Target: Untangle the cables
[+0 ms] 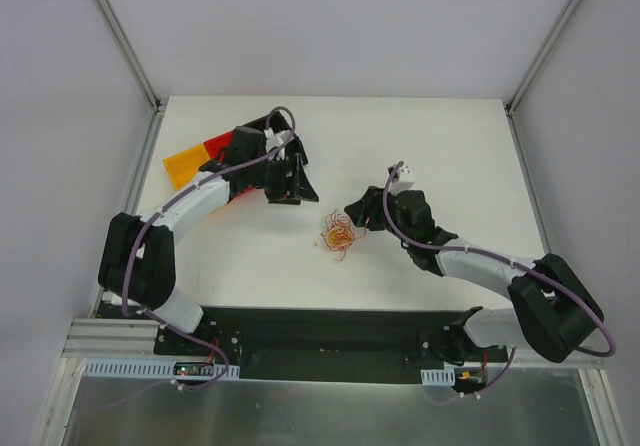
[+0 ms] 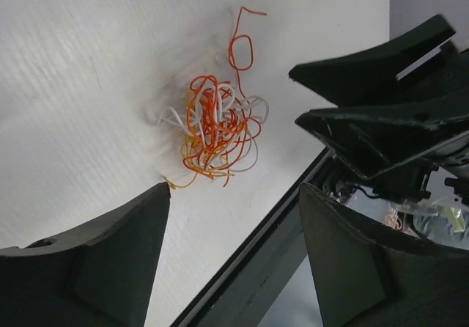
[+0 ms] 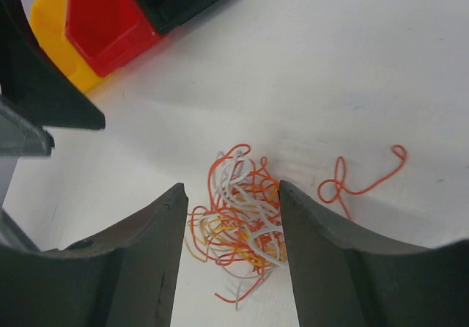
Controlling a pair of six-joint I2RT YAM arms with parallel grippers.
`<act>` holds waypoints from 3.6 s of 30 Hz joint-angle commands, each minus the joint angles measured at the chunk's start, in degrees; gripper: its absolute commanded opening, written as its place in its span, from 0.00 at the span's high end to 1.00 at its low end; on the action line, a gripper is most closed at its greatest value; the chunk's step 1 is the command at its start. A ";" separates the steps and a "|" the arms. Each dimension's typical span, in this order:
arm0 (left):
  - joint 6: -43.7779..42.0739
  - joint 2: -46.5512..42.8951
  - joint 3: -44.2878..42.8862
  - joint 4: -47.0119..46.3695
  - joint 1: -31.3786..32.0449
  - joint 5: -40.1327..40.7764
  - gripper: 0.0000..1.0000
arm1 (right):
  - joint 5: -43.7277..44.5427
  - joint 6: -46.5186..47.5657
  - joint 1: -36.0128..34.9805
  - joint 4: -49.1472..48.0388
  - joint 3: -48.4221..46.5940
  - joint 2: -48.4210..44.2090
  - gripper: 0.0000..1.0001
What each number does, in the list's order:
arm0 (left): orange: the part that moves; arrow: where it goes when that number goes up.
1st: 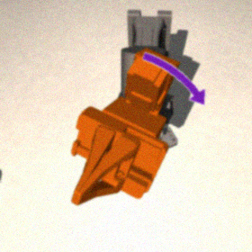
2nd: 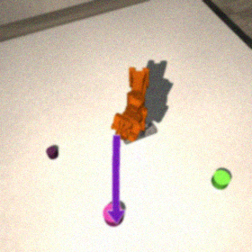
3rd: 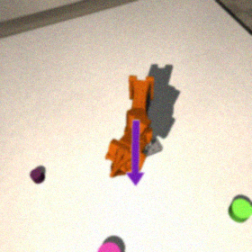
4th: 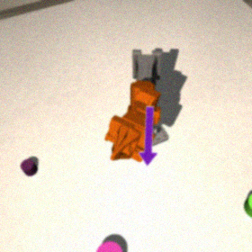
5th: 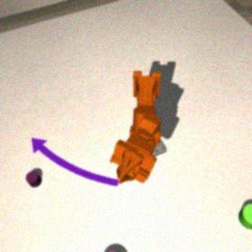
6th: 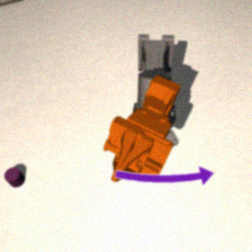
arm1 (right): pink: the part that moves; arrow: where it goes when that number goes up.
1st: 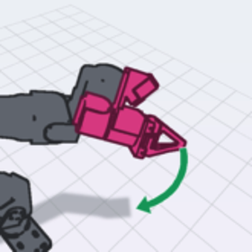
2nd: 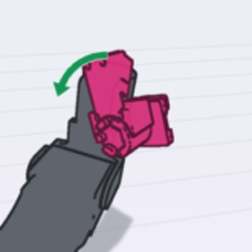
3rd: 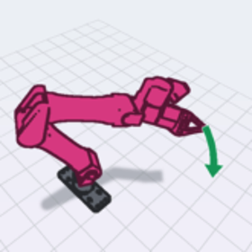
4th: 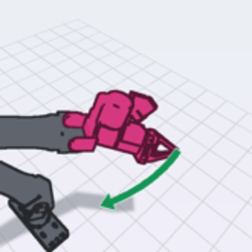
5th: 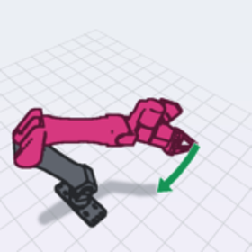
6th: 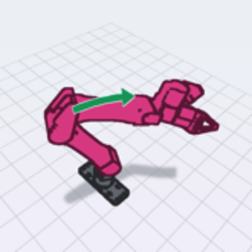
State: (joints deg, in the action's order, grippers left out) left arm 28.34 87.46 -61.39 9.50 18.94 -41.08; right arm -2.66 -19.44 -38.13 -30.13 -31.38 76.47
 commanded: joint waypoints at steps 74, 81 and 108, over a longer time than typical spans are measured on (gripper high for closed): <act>-9.44 10.98 -11.83 5.53 11.91 5.13 1.00 | 7.13 -6.39 -3.88 1.91 -8.08 16.17 0.51; -13.13 4.40 -10.16 5.27 12.09 8.73 1.00 | 22.66 -11.31 -5.29 13.32 -9.58 15.03 0.86; -4.09 -50.28 -13.75 31.54 12.00 45.64 1.00 | 61.01 -29.34 5.69 36.89 -1.49 -7.38 0.99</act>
State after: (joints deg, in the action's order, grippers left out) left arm 24.40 35.38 -72.07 31.97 30.44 -1.34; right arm 52.77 -44.84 -34.39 2.20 -33.15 72.01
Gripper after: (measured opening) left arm 0.006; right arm 0.023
